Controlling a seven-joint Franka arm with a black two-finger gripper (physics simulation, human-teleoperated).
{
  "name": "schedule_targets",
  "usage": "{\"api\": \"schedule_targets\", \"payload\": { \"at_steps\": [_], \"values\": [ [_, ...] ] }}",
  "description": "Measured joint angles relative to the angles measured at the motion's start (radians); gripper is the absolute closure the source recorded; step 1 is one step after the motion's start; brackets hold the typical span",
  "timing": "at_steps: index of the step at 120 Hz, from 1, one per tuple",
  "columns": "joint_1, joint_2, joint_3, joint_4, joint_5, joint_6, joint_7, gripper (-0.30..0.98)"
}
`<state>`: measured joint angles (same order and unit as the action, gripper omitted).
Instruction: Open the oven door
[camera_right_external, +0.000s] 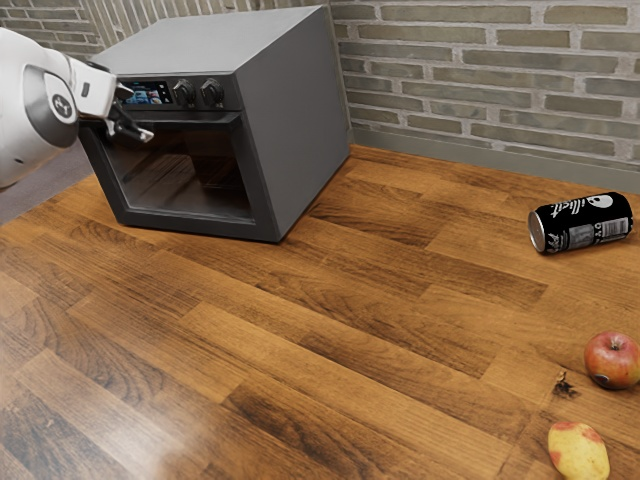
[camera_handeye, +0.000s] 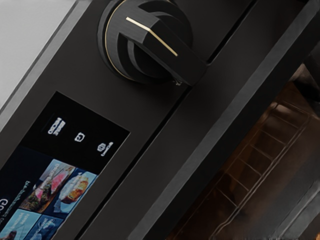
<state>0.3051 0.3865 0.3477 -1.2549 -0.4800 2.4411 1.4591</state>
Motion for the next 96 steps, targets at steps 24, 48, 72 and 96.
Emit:
{"api": "schedule_targets", "payload": {
  "at_steps": [24, 48, 72, 96],
  "values": [
    [0.004, 0.076, -0.006, 0.103, 0.006, -0.073, 0.029, 0.0],
    [0.005, 0.096, -0.007, 0.112, 0.008, -0.113, 0.05, 0.0],
    [0.005, 0.11, -0.007, 0.119, 0.009, -0.128, 0.068, 0.0],
    [0.005, 0.126, -0.008, 0.137, 0.018, -0.133, 0.082, 0.0]
  ]
}}
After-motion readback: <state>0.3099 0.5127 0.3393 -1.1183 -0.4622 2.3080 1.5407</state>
